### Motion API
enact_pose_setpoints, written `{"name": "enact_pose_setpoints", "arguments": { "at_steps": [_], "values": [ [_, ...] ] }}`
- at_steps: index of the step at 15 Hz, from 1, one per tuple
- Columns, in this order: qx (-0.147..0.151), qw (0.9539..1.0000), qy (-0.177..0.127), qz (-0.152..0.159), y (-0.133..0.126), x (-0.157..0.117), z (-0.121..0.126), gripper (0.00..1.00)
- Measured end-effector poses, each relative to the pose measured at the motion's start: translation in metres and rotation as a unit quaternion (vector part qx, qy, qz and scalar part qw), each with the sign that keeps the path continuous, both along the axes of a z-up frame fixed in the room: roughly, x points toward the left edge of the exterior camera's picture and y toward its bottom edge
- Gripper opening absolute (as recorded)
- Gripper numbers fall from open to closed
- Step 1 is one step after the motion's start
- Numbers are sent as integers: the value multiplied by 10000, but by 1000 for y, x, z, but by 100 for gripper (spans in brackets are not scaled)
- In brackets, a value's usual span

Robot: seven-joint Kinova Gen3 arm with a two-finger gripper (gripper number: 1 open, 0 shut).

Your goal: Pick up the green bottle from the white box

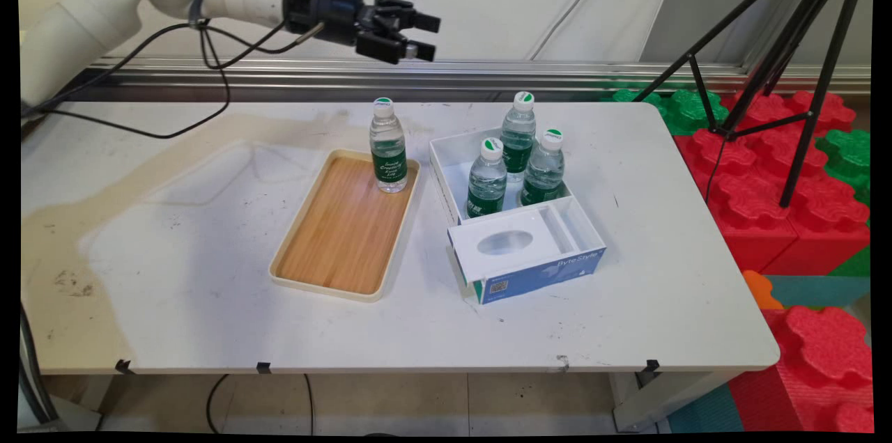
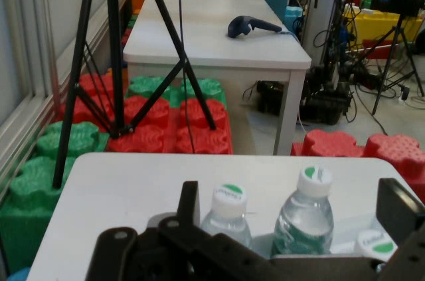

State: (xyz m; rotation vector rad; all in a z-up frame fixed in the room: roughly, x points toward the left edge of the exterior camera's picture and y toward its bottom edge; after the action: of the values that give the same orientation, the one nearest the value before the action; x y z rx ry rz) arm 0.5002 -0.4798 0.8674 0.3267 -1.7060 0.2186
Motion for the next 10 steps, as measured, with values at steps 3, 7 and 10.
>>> {"name": "enact_pose_setpoints", "arguments": {
  "at_steps": [3,7,10],
  "values": [
    [6,10000,14,-56,-12,-18,3,100],
    [108,9999,-40,-96,-28,-41,1,100],
    [214,9996,-128,-105,-44,-57,-3,100]
  ]
}}
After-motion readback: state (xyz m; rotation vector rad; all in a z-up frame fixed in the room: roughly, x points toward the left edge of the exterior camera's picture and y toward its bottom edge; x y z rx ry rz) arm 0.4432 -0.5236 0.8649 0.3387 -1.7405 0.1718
